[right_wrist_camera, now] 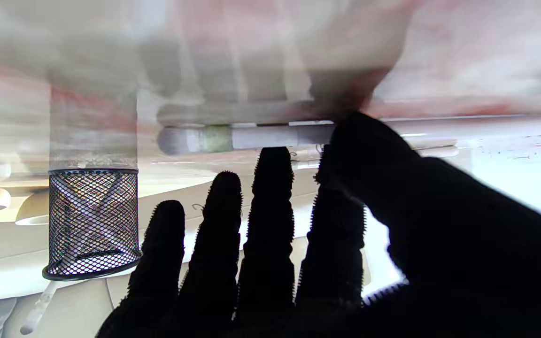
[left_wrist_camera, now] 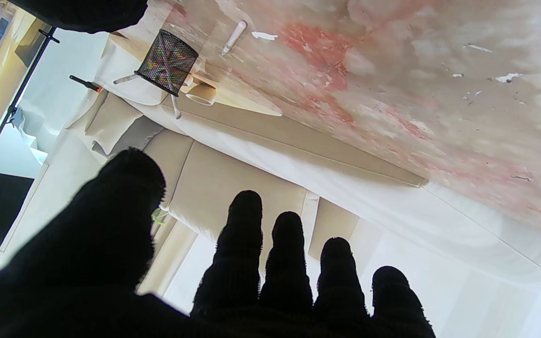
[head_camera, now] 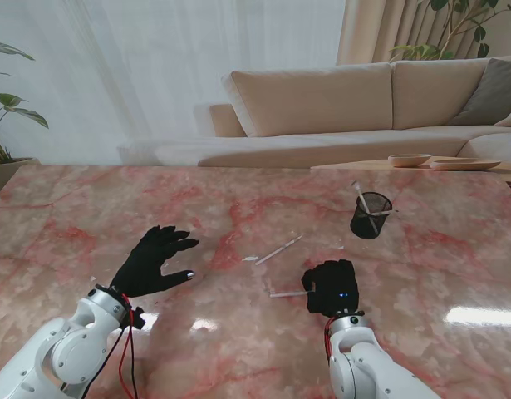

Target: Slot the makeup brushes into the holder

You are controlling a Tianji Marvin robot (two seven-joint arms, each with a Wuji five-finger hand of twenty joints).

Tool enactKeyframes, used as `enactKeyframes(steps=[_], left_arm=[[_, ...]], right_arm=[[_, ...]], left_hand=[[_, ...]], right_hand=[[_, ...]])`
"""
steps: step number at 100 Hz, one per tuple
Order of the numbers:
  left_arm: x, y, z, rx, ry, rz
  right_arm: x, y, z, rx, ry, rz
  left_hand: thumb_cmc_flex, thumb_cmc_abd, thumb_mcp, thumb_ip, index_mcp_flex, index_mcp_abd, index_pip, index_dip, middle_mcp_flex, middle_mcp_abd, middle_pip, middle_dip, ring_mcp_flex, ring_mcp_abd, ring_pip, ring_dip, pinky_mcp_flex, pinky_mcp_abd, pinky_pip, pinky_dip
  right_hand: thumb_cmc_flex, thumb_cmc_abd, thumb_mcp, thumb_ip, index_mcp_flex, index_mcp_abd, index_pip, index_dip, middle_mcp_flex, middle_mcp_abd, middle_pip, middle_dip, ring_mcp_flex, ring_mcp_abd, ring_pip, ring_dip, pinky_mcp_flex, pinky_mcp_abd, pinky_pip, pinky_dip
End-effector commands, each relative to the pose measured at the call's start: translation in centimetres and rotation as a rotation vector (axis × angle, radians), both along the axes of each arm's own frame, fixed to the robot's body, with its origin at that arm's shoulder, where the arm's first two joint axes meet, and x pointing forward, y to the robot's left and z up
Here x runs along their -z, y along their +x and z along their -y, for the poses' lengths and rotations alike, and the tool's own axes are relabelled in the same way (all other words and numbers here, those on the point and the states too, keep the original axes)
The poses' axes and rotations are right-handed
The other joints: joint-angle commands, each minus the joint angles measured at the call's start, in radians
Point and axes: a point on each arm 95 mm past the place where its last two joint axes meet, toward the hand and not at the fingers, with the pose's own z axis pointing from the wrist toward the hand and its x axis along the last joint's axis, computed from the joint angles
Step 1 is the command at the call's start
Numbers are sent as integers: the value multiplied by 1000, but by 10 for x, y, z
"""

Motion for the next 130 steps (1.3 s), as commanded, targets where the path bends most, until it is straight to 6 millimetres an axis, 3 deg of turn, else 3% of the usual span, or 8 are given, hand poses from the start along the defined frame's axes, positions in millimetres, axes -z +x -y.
enactKeyframes(steps=[1, 22, 32, 42, 51, 64, 112, 130], left_arm=[[3, -2, 0, -1, -2, -5], [3, -1, -1, -2, -1, -4], [4, -1, -1, -1, 0, -7], [4, -1, -1, -1, -1, -7], [4, -1, -1, -2, 0, -6], [4, -1, -2, -1, 1, -8], [5, -1, -3, -2, 0, -2], [4, -1, -3, -2, 0, -4]], right_arm=[[11, -8, -1, 2, 3, -52], [4, -5, 0, 12, 38, -36], [2, -5, 1, 17, 35, -34], [4, -6, 2, 1, 17, -30], [7, -9, 3, -20, -4, -43], [12, -13, 2, -26, -12, -59], [33, -24, -9, 21, 15, -113], [38, -26, -7, 36, 21, -122]], left_hand=[[-4, 30, -28, 32, 5, -23, -5, -3, 2, -1, -28, -12, -22, -25, -30, 2, 2, -4, -42, -16], [-2, 31, -30, 32, 4, -23, -5, -3, 2, 0, -28, -12, -22, -24, -30, 2, 2, -4, -43, -17], [-1, 31, -30, 33, 5, -23, -4, -3, 1, 0, -29, -12, -22, -24, -30, 2, 2, -4, -43, -18], [0, 32, -30, 33, 6, -22, -4, -2, 2, 2, -29, -12, -22, -25, -30, 1, 2, -4, -43, -19], [1, 31, -29, 33, 7, -22, -3, -2, 2, 2, -29, -13, -22, -23, -30, 1, 2, -4, -43, -19], [0, 30, -28, 33, 7, -23, -3, -2, 3, 2, -29, -13, -22, -24, -30, 1, 2, -4, -43, -20], [-1, 30, -21, 32, 7, -24, -3, -2, 5, 1, -27, -12, -20, -25, -29, 2, 3, -5, -43, -22], [-1, 31, -22, 32, 7, -23, -3, -2, 5, 1, -27, -12, -20, -25, -29, 2, 2, -3, -43, -22]], right_hand=[[-5, 44, -5, -24, 34, -57, 91, 29, -11, 2, 11, 11, -25, -13, 13, 12, -15, -15, -11, -2], [-16, 84, -9, -33, 10, -55, 76, 100, 40, 16, 6, 0, 30, -9, 19, 11, 15, -5, -3, 6], [-5, 47, 1, -26, 27, -43, 70, 96, 52, 4, 17, 8, 35, -9, 20, 13, 17, -3, -2, 9], [13, -17, -22, -15, 47, -10, 105, -95, 69, -23, 5, 14, 38, -5, 13, 14, 19, 5, -11, 9], [37, -70, -13, -4, -35, 53, 100, -306, 27, -27, -28, 0, 16, -3, -12, 7, 9, 6, -22, 1], [58, -70, -41, -1, -76, 67, 92, -386, -3, -27, -33, 0, 0, -6, -8, 13, 3, 3, -26, 0], [139, -113, 0, -13, 112, 4, 192, -382, 10, -27, 0, 14, -10, -10, 24, 25, 10, -2, -5, 5], [107, -60, -15, -28, 124, -30, 186, -277, -8, -27, 18, 32, -32, -20, 45, 33, -6, -18, 18, -5]])
